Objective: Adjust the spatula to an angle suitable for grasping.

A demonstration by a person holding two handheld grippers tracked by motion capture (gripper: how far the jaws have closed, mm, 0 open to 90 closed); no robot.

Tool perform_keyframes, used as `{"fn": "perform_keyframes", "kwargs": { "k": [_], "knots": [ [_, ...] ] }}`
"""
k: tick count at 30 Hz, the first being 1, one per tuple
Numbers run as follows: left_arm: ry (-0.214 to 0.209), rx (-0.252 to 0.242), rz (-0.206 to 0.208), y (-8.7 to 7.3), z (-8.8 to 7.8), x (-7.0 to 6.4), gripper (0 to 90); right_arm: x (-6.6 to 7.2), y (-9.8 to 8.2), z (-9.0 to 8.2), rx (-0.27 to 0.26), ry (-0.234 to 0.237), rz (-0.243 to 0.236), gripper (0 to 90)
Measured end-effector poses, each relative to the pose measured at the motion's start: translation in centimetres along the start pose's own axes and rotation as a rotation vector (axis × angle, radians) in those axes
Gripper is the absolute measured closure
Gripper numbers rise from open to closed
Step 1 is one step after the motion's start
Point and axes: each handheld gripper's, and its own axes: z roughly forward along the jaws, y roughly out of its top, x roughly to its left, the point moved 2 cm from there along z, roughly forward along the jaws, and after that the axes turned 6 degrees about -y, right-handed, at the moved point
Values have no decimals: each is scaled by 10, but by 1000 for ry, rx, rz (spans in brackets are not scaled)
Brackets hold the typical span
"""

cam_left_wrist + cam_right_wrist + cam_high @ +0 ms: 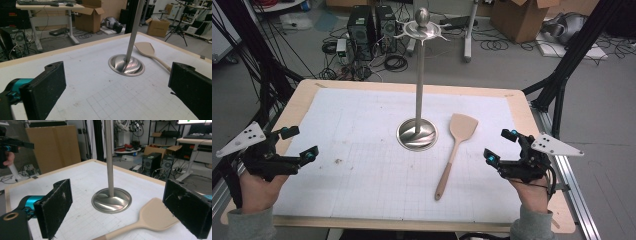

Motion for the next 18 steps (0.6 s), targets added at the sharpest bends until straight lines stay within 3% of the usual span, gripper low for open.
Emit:
{"fn": "perform_keyframes", "kwargs": {
  "k": [10, 13, 18],
  "knots": [
    [1, 7, 3, -1, 1, 0, 17, 2, -6, 16, 52, -22, -13, 81],
    [2, 6, 2, -1, 1, -1, 17, 1, -7, 18, 53, -20, -30, 183],
    [7, 8, -3, -2, 0, 0, 17, 0, -10, 24, 67, -16, -40, 229]
  ]
}}
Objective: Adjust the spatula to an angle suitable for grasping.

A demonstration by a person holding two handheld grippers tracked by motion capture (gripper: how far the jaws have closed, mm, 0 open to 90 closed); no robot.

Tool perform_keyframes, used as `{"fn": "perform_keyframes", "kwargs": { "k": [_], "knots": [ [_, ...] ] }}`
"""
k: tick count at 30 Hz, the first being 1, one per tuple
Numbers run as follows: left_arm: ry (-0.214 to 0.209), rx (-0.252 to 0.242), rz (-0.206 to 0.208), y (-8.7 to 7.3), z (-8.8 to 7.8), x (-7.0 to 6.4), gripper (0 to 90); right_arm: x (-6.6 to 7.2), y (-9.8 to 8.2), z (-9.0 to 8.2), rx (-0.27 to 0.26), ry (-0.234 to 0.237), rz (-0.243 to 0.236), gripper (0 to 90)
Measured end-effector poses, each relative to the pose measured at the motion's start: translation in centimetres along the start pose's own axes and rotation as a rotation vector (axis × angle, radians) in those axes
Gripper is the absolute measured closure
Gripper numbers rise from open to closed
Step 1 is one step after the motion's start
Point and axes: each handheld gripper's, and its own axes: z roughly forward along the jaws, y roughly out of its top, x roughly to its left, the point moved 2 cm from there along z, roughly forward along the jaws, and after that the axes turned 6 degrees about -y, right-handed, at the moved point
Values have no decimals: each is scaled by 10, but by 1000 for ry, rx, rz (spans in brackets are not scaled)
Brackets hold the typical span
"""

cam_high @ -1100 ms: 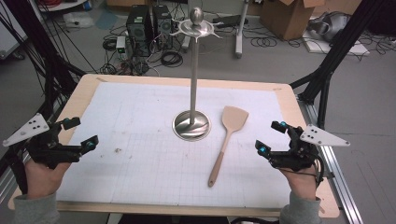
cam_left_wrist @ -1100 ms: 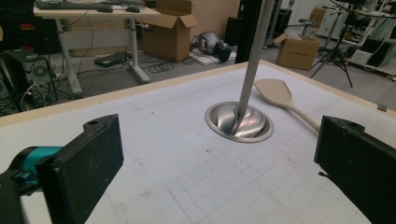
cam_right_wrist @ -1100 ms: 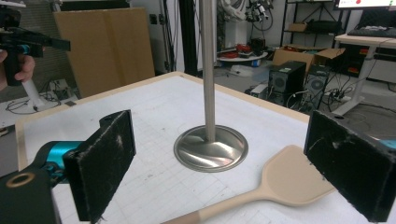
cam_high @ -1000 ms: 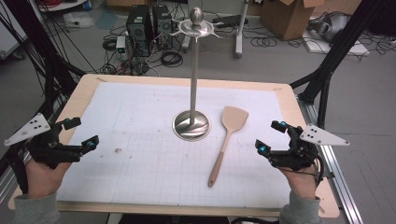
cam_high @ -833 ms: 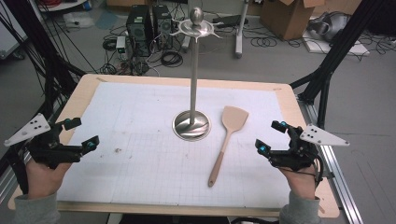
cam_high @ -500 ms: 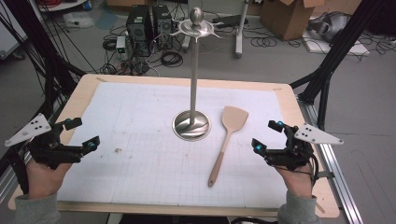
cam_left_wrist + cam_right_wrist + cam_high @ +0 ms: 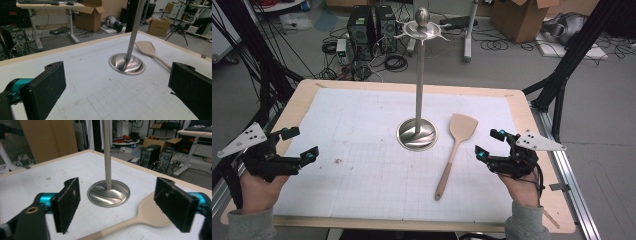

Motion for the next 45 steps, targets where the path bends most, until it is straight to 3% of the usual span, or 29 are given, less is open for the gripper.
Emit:
{"fn": "perform_keyframes", "kwargs": {
  "k": [12, 19, 26, 40, 45],
  "knots": [
    [2, 5, -3, -2, -2, 0, 17, 1, -4, 12, 56, 33, -20, 439],
    [5, 6, -5, -3, -3, 0, 17, 0, -7, 15, 69, 30, -13, 556],
    [6, 8, -5, -3, -4, 0, 17, 1, -11, 21, 120, 7, -57, 697],
    [9, 14, -4, -4, -3, -1, 17, 1, -21, 36, 160, -15, -71, 879],
    [12, 18, -5, -5, -3, -1, 17, 1, -23, 42, 172, -12, -76, 894]
  ]
}}
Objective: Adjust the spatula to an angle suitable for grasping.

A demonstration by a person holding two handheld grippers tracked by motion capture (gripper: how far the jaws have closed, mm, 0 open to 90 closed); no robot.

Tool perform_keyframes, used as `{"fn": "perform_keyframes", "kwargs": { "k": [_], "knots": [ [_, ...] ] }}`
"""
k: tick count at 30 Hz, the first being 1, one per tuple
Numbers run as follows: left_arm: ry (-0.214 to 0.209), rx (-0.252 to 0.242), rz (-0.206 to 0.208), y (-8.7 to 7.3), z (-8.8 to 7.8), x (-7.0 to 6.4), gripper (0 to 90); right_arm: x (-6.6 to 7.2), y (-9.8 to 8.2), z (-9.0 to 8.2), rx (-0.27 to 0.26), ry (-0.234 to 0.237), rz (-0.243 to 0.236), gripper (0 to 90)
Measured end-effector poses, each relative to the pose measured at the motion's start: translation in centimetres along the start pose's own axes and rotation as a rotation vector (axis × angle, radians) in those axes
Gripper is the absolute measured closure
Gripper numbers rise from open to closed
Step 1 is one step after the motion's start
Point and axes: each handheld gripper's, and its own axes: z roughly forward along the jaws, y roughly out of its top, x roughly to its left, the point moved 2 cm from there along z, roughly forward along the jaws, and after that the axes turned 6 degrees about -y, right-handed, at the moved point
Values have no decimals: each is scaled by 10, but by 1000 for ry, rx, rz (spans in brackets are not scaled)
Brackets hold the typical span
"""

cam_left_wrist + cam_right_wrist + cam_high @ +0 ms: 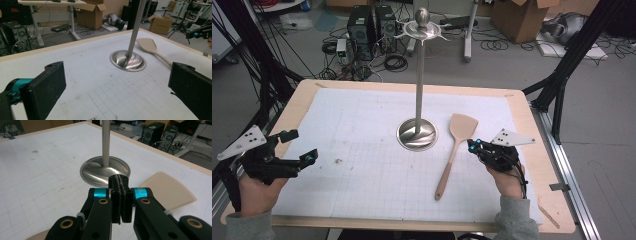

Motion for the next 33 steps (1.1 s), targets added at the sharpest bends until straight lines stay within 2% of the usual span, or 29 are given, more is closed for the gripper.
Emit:
{"fn": "perform_keyframes", "kwargs": {
  "k": [21, 25, 33],
  "knots": [
    [12, 17, -5, -6, -3, -1, 17, 1, -9, 37, 71, 52, 5, 894],
    [11, 21, -6, -6, -3, -1, 17, 1, -12, 46, 88, 50, -4, 895],
    [17, 26, -6, -8, -5, -1, 17, -3, -18, 58, 112, 44, 12, 894]
  ]
}}
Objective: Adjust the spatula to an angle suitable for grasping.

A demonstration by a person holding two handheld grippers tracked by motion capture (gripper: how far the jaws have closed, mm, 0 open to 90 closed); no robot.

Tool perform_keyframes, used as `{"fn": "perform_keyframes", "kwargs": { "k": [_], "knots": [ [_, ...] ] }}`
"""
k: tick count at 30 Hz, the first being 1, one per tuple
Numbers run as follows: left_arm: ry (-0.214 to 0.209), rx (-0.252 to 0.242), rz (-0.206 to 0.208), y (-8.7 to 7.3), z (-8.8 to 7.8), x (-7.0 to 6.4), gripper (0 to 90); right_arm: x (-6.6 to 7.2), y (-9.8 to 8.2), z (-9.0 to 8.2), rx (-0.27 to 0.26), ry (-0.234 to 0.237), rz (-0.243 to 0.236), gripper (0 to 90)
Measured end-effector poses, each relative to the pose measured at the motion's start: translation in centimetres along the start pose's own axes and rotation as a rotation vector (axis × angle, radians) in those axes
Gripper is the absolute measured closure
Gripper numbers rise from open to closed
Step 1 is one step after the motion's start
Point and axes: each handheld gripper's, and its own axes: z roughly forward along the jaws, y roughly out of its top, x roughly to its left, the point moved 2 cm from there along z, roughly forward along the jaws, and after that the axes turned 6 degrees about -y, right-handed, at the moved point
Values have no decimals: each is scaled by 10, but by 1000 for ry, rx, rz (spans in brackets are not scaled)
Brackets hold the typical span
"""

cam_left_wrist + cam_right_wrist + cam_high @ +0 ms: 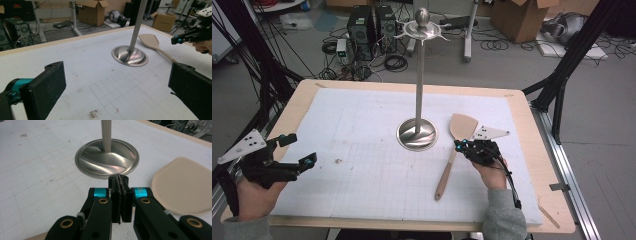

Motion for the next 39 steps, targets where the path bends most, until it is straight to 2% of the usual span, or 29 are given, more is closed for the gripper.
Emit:
{"fn": "perform_keyframes", "kwargs": {
  "k": [7, 25, 39],
  "knots": [
    [2, 4, -1, -1, 0, -1, 17, -3, -4, 10, 34, -9, 7, 895],
    [8, 18, -4, -5, 0, -2, 17, -8, -11, 29, 83, -25, 40, 895],
    [8, 27, -4, -7, 0, -3, 17, -8, -12, 42, 130, -37, 15, 895]
  ]
}}
